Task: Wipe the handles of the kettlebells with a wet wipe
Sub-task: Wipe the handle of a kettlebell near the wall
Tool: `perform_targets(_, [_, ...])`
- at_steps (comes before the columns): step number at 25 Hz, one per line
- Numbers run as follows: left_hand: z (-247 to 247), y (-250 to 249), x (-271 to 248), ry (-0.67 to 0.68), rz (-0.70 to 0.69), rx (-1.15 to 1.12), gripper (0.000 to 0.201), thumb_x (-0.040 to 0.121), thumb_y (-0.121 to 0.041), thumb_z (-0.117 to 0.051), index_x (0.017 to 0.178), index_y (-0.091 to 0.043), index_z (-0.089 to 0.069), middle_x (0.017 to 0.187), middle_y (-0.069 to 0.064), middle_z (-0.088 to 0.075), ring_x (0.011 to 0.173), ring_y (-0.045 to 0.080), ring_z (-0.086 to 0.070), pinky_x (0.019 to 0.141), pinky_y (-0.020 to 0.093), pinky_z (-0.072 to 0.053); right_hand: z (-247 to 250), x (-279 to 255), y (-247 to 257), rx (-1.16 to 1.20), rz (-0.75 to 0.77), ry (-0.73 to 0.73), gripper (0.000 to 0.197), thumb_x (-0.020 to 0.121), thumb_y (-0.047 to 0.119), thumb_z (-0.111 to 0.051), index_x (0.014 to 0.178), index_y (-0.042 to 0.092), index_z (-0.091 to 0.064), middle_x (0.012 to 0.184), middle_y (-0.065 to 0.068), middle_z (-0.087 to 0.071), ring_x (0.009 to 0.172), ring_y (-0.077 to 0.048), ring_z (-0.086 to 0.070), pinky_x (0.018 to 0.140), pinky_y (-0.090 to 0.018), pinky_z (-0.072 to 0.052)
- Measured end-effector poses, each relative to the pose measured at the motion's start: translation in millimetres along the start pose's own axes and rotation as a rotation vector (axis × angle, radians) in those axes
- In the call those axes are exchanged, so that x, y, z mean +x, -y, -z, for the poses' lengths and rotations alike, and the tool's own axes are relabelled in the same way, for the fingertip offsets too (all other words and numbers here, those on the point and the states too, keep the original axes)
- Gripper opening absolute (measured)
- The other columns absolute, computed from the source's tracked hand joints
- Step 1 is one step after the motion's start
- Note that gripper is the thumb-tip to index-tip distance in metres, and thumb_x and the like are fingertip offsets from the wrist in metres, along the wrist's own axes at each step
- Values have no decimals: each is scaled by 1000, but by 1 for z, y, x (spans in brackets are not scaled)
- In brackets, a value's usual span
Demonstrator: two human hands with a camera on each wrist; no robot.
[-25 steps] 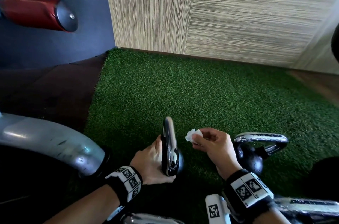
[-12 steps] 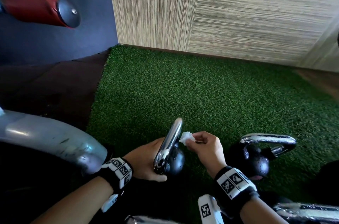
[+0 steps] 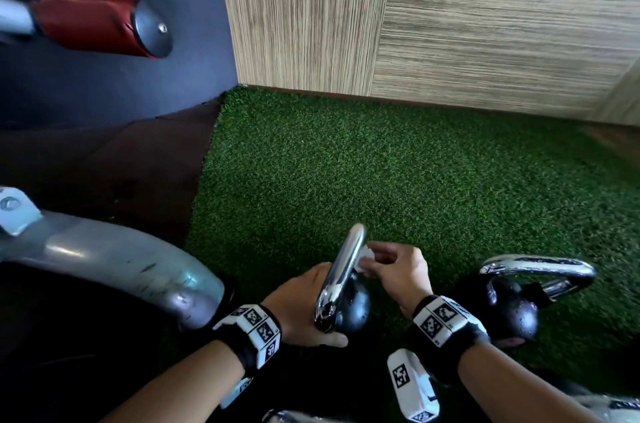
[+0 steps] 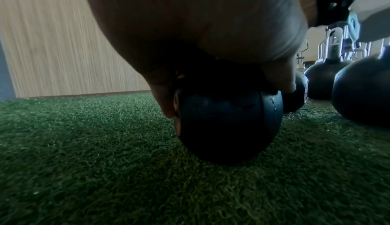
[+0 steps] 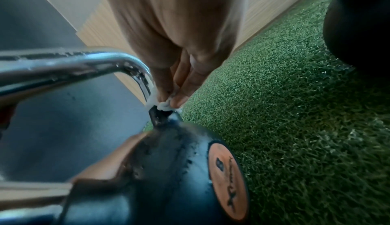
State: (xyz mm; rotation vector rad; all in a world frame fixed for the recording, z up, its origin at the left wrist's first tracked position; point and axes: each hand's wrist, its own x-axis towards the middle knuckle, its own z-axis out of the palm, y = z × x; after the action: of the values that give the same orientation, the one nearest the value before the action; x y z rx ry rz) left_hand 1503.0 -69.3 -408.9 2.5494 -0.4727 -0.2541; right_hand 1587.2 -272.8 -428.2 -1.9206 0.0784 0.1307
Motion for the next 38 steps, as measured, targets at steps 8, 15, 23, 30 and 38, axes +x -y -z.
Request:
perform_targets(8, [0,2,2,41,53,-114,111,67,-54,-88,154,-30,-23,147,-11,-46,133,11,-51,115,29,-39,4,8,17,193,9,-14,27,75,9,-87,98,19,-79,90,-3,-81,81,-21,-79,82,-42,-64])
perform_targets(15, [-1,7,9,101,96,-113,112,61,-64,-84,150,-32,-23,142,-11,-49,127,13,-56,112,37,-46,9,23,24,120,30,65,37,70,5,-88,104,16,-78,100,-10,-79,85,-25,-78,84,-48,-63])
perform_targets(23, [-3,19,16,142,116,-111,111,61,-70,-80,151,-38,-23,147,-11,-46,131,12,-53,113,38,-45,2,0,32,-195,563,-29,68,73,-2,-84,115,48,-65,95,35,-66,80,1,-66,67,-25,-54])
perform_targets(30, [-6,28,28,124,167,-188,106,54,-77,-81,143,-44,-33,140,-17,-49,127,8,-54,111,38,-46,9,-24,57,-305,718,48,37,74,3,-84,101,27,-80,90,27,-63,78,5,-63,69,-12,-50])
perform_targets(38, [-6,30,28,127,143,-199,99,59,-72,-82,143,-54,-33,146,-19,-46,130,3,-50,114,30,-42,12,-45,73,-220,564,107,32,66,12,-94,89,31,-82,77,21,-73,68,6,-67,65,-7,-47])
